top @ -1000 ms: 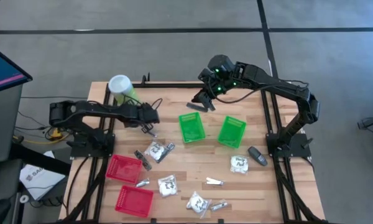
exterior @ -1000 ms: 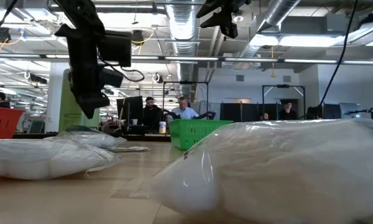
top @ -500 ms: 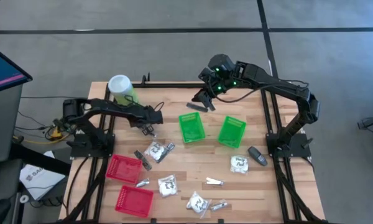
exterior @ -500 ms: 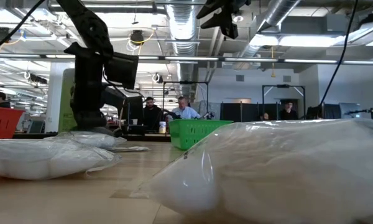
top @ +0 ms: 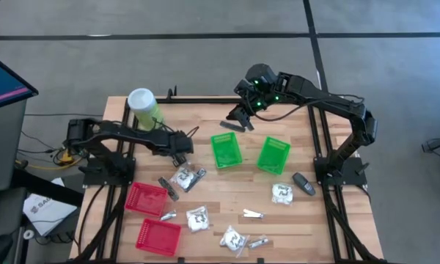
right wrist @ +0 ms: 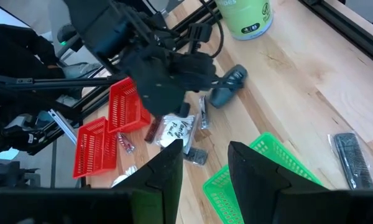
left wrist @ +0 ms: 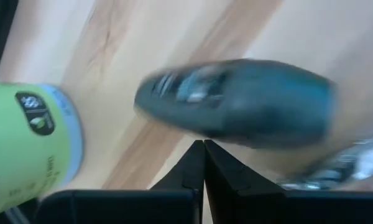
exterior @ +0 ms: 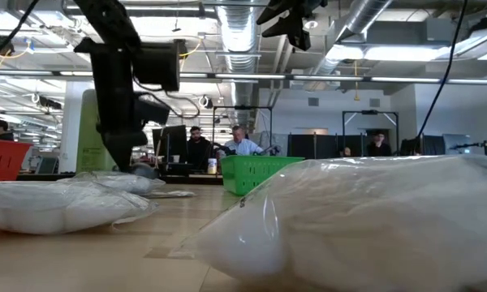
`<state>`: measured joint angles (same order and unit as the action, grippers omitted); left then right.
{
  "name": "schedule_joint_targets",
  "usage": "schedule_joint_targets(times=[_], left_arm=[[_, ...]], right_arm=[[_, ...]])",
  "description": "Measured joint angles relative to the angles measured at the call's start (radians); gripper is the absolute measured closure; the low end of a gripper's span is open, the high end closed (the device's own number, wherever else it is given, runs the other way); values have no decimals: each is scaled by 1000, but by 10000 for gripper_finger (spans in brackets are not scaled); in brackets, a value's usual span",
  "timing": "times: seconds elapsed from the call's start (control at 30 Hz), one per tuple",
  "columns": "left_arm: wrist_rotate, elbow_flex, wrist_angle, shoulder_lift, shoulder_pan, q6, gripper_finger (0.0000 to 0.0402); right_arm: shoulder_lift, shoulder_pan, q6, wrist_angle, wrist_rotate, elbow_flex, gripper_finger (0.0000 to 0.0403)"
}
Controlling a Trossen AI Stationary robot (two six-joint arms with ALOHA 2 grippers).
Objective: Pick & Place Travel size toiletries
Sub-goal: Put the top black deodorant into the top red basket
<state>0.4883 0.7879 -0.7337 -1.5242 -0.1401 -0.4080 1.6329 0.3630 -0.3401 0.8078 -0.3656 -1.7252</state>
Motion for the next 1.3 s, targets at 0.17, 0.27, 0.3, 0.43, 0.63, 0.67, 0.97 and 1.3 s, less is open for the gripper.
schedule_joint_targets(times=[0.17, 0.27, 0.3, 0.43, 0.63, 0.67, 0.97, 1.3], left_arm=[[-57, 0, 48, 76, 33, 6, 402], [-73, 0, 75, 120, 47, 21, 402], [-73, 0, 81, 134, 51, 50, 402], [-70, 0, 92, 178, 43, 181, 402], [-255, 0, 140, 210, -3, 323, 387], [-294, 0, 157, 209, -12, 336, 381], [-349, -1, 209, 163, -67, 480, 231], [-372, -1, 119, 154, -133, 455, 97]], right_arm=[[0, 0, -1, 0, 0, 0, 282], [0, 0, -5, 0, 0, 0, 282], [0, 0, -5, 0, 0, 0, 282], [0, 3, -8, 0, 0, 0, 282], [0, 6, -8, 0, -1, 0, 282], [0, 6, -8, 0, -1, 0, 282], [0, 6, -8, 0, -3, 0, 282], [0, 6, -11, 31, -4, 0, 282]])
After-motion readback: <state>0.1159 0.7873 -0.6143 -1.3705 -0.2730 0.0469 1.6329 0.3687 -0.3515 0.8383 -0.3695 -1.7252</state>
